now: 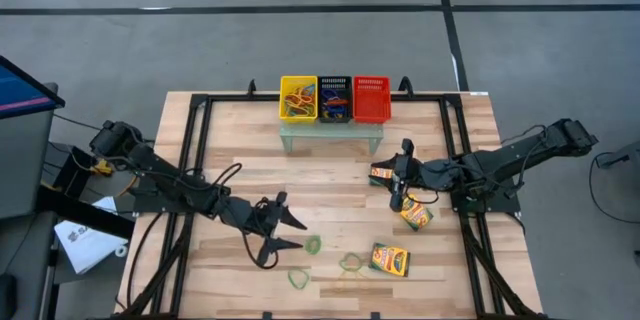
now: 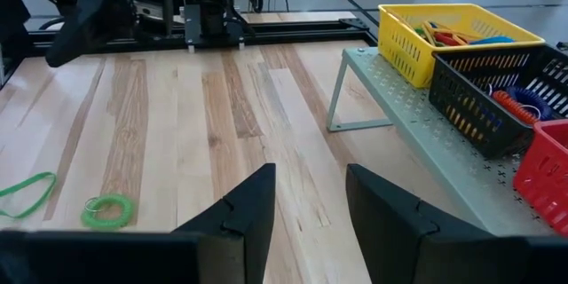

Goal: Pick & Place Office Desk Supplies
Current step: Put the green spring keychain into the black bin on the shelf

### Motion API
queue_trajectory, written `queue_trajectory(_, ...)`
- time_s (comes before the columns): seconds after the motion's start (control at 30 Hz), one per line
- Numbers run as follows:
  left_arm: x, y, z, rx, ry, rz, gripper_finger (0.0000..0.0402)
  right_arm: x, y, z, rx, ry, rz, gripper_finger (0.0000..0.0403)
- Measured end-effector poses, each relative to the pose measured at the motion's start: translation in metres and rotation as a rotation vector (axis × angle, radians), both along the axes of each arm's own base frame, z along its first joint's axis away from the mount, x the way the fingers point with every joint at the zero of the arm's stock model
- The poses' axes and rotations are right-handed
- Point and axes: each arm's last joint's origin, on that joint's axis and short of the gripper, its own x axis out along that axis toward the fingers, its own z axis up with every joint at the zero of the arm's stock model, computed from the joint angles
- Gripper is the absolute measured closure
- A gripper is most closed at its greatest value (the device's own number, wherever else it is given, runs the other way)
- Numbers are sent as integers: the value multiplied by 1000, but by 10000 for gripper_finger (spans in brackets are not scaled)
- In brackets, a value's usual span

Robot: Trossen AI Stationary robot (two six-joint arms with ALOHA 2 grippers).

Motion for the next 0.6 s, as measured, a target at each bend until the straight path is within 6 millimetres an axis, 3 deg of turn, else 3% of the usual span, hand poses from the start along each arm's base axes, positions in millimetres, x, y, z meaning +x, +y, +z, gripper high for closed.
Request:
queue_trajectory(0.23, 8, -4, -20, 107, 184, 29, 188, 0, 0, 0, 0, 1, 0, 267)
queue_trajectory(0.6, 40, 5, -94, 209, 410, 140, 188, -1, 0, -2, -2, 24, -2, 267)
